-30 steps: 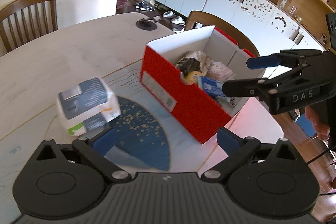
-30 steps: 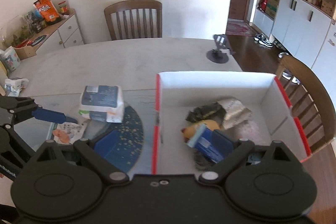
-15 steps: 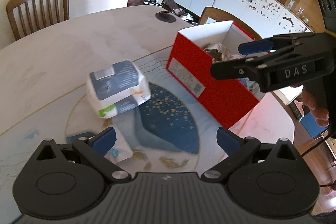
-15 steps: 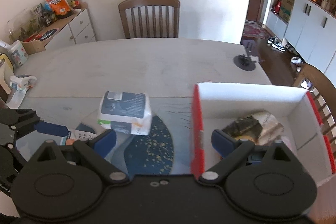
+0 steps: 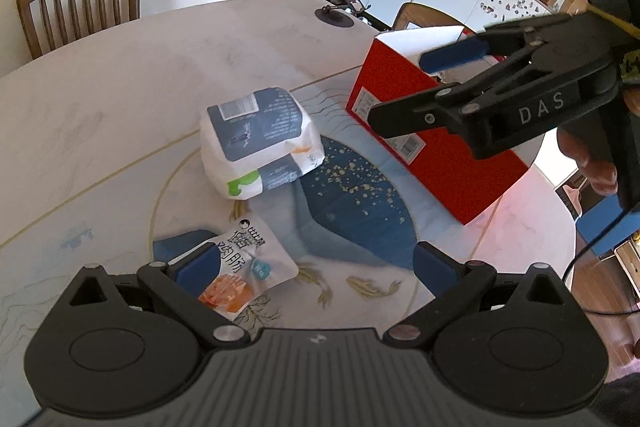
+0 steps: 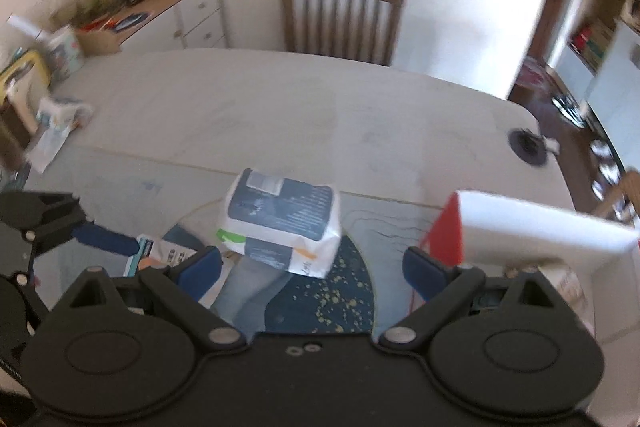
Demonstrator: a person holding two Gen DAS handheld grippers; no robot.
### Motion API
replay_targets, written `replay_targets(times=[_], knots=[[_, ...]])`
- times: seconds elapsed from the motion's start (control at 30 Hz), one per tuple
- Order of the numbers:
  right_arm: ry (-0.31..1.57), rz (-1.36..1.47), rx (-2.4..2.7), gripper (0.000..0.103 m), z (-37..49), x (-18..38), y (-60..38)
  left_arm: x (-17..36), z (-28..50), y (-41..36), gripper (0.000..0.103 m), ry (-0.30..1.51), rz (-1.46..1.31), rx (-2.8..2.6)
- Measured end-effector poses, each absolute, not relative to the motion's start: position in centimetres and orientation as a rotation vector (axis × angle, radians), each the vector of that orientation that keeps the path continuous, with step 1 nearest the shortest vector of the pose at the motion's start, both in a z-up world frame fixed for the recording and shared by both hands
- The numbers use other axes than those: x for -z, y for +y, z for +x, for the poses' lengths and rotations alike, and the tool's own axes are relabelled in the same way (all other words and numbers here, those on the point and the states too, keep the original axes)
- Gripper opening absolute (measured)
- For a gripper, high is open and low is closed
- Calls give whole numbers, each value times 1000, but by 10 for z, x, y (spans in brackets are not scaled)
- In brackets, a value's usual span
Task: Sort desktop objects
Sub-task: 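Move both grippers toward the white wipes pack and printed pouch, then grasp the white wipes pack with right gripper while left grasps printed pouch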
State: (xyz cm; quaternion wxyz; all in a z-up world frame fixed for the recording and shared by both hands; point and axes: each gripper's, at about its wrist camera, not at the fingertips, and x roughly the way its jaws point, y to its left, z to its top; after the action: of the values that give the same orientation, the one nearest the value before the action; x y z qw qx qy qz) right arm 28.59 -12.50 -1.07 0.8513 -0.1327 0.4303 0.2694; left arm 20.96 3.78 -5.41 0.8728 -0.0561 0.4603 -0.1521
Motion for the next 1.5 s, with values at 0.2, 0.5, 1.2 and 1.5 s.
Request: replay_targets(times=[0.2, 0.5, 1.2, 1.5], knots=[[889, -390, -671, 98, 289, 13, -105, 63, 213, 44, 103, 975, -119, 307], [846, -550, -820, 98, 293, 19, -81, 70, 217, 55, 103, 971, -119, 319], [823, -799, -978, 97, 319, 56, -43, 97, 236, 65, 103, 962, -96, 369], [807, -907, -1035, 96, 326, 72, -32, 104, 237, 65, 103, 946, -71, 394]])
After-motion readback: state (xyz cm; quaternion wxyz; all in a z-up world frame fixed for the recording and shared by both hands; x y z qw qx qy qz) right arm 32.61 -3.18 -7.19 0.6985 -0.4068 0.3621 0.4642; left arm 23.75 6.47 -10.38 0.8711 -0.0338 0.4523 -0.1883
